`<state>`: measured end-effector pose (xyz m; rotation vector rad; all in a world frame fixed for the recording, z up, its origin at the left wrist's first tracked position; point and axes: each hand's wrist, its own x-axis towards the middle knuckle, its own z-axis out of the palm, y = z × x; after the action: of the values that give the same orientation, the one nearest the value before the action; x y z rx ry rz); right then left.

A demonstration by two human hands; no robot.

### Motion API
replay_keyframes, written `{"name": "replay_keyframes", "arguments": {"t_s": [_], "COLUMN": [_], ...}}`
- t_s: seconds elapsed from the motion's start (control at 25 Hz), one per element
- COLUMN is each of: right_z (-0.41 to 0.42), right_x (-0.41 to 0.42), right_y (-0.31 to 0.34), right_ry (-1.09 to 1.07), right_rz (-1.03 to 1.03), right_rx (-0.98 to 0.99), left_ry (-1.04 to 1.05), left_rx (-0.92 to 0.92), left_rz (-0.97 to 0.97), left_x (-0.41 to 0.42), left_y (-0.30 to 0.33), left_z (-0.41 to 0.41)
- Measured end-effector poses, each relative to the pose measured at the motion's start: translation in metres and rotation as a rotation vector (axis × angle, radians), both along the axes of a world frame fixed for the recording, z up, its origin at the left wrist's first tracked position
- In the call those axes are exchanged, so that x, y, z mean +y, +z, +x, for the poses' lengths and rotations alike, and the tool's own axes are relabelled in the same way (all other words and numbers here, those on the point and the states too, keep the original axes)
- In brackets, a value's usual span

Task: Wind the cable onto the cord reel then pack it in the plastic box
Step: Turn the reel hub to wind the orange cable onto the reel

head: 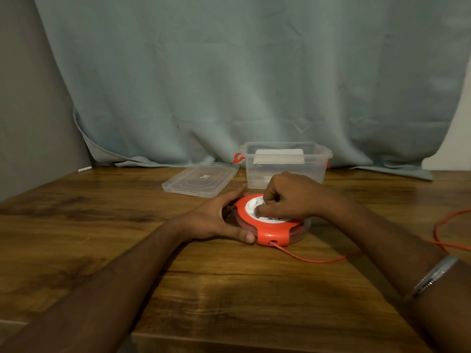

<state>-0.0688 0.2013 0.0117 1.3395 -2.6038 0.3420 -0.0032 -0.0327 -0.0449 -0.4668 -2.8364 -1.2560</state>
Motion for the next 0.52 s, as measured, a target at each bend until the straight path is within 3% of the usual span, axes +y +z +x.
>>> {"name": "replay_keyframes", "arguments": {"t_s": [0.52], "right_z": [-0.024], "right_x": [0.027], "right_y": [0.01], "right_ry": [0.038], "right_rz": [-0.066], "right_rx": [-0.401], "left_ry": [-0.019], "left_rx": [-0.008], "left_rz": [0.022], "left_x": [0.0], "left_y": [0.0], "left_z": [0.001]}}
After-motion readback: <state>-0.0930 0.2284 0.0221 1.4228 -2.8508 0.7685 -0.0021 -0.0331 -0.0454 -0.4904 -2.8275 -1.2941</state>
